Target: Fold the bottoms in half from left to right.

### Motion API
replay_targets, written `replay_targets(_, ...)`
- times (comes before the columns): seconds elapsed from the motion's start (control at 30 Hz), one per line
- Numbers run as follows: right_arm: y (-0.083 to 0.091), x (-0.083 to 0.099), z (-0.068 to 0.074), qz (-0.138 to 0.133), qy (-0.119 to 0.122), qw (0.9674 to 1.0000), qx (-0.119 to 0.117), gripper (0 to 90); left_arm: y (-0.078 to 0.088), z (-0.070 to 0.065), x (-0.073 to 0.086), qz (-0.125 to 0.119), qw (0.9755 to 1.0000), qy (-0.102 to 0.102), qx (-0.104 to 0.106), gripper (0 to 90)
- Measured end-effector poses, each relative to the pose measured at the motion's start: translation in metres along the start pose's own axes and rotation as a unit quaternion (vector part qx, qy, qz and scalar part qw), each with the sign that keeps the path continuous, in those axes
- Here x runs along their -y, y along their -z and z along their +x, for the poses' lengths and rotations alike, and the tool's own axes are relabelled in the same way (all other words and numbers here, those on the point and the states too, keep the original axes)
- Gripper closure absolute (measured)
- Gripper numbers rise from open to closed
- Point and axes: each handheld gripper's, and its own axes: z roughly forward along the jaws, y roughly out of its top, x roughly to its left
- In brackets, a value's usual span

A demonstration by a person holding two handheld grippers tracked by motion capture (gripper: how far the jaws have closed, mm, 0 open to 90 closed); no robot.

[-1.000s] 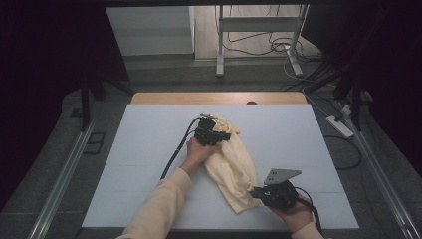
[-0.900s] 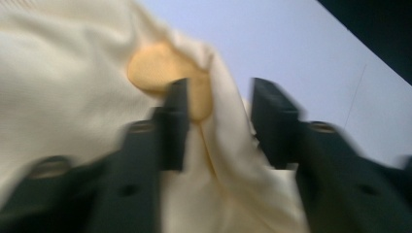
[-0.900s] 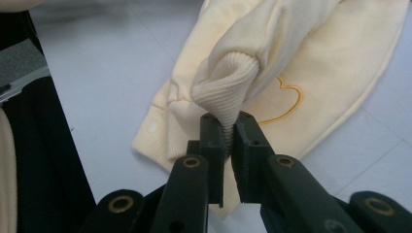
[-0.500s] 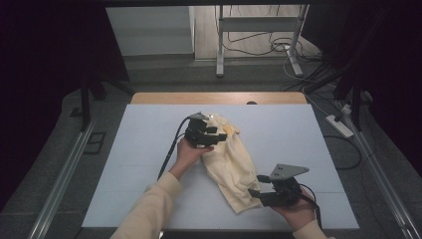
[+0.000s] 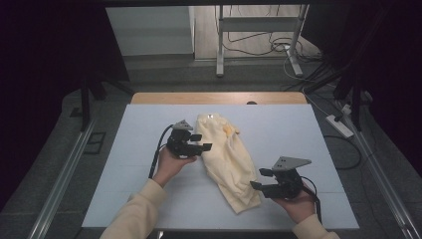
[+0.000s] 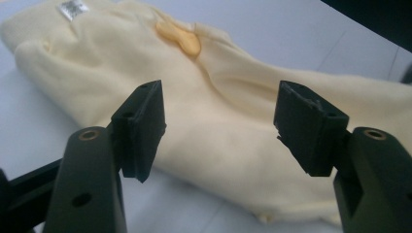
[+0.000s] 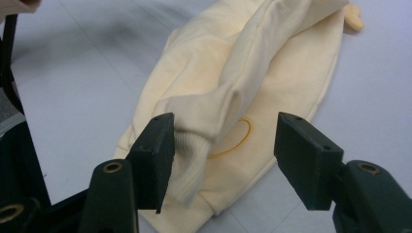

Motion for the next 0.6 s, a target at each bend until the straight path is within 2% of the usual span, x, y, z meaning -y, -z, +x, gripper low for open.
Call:
replay_targets(0.23, -0.004, -0.004, -0.007, 0.003, -0.002, 1.0, 0.001, 41.4, 0.022, -0.005, 0.024, 0.014, 0.9999, 0.005, -0.007, 34.9)
replay_targets(0.33, -0.004, -0.006, -0.009, 0.001, -0.006, 1.0, 0.004, 41.5, 0.027, -0.003, 0.03, 0.009, 0.9999, 0.012, -0.007, 34.5)
replay_targets(0.6, -0.011, -0.01, -0.014, 0.003, -0.004, 0.9999, 0.012, 42.8, 0.034, -0.004, 0.035, 0.004, 0.9999, 0.016, -0.002, 32.9)
